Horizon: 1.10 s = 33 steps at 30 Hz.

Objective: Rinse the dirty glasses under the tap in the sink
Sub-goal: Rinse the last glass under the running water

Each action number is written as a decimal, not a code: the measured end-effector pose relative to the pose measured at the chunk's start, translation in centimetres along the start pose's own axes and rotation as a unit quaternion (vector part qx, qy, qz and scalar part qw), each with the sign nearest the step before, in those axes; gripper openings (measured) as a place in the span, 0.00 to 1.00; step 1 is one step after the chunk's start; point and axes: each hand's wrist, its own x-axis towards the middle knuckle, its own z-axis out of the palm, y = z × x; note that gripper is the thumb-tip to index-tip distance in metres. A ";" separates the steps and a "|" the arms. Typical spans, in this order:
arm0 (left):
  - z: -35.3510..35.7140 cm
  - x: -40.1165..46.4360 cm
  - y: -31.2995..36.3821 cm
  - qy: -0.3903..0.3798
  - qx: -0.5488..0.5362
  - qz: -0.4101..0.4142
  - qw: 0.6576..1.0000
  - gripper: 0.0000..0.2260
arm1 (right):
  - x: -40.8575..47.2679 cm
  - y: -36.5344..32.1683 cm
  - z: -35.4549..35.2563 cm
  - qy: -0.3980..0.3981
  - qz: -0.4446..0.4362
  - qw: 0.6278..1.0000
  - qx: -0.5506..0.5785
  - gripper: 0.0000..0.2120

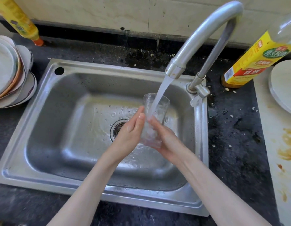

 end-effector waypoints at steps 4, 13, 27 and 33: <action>0.1 0.2 1.1 0.016 -0.081 -0.020 0.996 0.27 | -0.5 1.0 -0.8 0.059 -0.098 0.972 -0.204 0.25; -0.6 -0.8 2.1 -0.052 0.035 0.095 0.994 0.36 | -1.1 0.7 -2.0 0.074 -0.262 0.905 -0.327 0.32; -1.9 0.1 3.2 -0.013 0.130 0.057 0.990 0.21 | -0.1 0.7 -3.4 0.108 -0.373 0.804 -0.450 0.36; -1.7 1.5 3.2 0.081 0.303 0.029 0.949 0.07 | 0.0 0.9 -3.4 0.069 -0.389 0.786 -0.477 0.35</action>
